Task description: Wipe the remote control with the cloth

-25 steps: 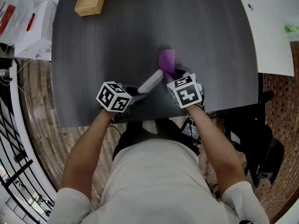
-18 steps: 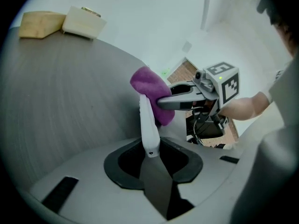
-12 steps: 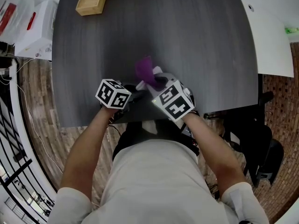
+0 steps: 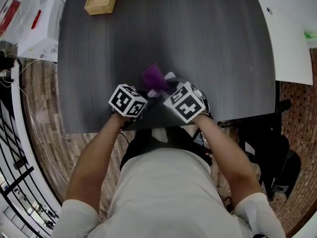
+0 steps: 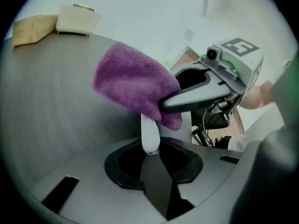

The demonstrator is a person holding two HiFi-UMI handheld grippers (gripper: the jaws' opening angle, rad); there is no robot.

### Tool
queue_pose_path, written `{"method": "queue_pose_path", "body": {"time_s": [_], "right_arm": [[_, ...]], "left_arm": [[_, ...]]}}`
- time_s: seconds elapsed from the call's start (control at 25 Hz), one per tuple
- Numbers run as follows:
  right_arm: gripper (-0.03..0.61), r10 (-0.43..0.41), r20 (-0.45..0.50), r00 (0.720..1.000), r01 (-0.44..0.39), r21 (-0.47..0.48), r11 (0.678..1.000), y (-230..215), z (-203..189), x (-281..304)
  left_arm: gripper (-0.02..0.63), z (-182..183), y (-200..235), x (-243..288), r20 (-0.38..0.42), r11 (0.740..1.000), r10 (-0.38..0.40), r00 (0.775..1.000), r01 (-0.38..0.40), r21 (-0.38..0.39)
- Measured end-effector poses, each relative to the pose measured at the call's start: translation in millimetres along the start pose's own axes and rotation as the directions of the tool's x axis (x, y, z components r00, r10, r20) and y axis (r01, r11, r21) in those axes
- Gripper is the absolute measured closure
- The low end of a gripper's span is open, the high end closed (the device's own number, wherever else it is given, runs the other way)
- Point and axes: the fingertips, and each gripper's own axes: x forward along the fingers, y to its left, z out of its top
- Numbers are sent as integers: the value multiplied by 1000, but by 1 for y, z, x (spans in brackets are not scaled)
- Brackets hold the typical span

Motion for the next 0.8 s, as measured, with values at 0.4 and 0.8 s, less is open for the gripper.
{"method": "queue_pose_path", "body": {"time_s": [0.4,0.8], "right_arm": [[489,-236,-52,970,240,132,962,-81,-15,-15],[489,-235,89,968,225,112,968,-70,7,-28]], "left_arm": [[522,0,0,0,-11,1000,-13,1000,13,-12],[522,-1,1,0,-42,999,-41,998,40,-33]]}}
